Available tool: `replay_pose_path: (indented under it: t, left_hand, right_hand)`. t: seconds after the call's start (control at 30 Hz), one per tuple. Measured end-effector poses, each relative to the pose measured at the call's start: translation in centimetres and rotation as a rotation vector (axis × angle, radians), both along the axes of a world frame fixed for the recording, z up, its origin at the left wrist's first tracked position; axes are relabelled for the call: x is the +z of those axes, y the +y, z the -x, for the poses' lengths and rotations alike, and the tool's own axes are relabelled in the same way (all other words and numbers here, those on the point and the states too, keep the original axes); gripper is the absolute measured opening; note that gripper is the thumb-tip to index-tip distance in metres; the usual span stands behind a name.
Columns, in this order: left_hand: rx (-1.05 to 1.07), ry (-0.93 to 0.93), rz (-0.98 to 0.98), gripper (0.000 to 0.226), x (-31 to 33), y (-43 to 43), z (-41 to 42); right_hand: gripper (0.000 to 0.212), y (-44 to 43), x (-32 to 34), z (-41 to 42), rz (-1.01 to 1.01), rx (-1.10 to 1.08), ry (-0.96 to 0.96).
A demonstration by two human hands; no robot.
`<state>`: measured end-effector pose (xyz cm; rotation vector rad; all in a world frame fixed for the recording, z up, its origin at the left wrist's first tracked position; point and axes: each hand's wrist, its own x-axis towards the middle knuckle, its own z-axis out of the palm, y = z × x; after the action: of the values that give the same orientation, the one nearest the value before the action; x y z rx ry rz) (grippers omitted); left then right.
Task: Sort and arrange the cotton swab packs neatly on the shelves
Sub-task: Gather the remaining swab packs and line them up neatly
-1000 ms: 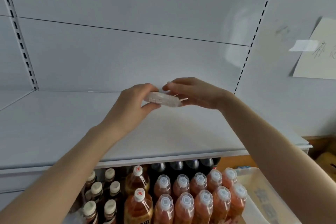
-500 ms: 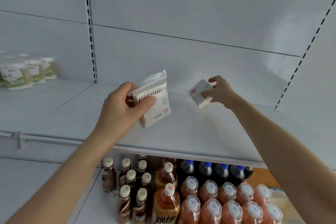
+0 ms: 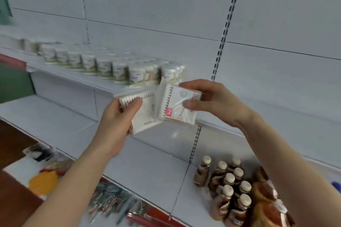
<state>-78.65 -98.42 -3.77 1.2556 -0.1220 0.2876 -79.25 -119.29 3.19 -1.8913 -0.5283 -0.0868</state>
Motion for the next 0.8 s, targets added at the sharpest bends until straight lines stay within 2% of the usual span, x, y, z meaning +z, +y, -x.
replay_pose_path:
  t: [0.1,0.23,0.37,0.53,0.7,0.8]
  left_hand:
    - [0.055,0.043,0.051,0.006,-1.0,7.9,0.7]
    - [0.113,0.019,-0.042,0.055,-1.8,17.1,1.7]
    - [0.246,-0.009,-0.124,0.051,-2.7,25.1,1.4]
    - [0.359,-0.030,-0.193,0.062,-3.9,33.1,-1.9]
    - [0.465,-0.033,-0.180,0.030,-3.8,40.3,-7.7]
    - [0.518,-0.009,-0.197,0.022,-2.6,44.3,-11.9]
  right_hand:
    - [0.033,9.9,-1.4,-1.9,0.068,0.097,-0.020]
    - [0.027,21.3,-3.5,-4.3,0.122,0.138,-0.075]
    - [0.021,29.6,-4.1,-7.2,0.373,0.192,-0.141]
    - [0.026,38.5,-4.7,-12.0,0.325,0.363,-0.149]
    - [0.030,46.0,-4.7,-18.5,0.339,0.475,-0.128]
    - [0.024,49.9,-3.6,-23.3,0.199,0.423,-0.094]
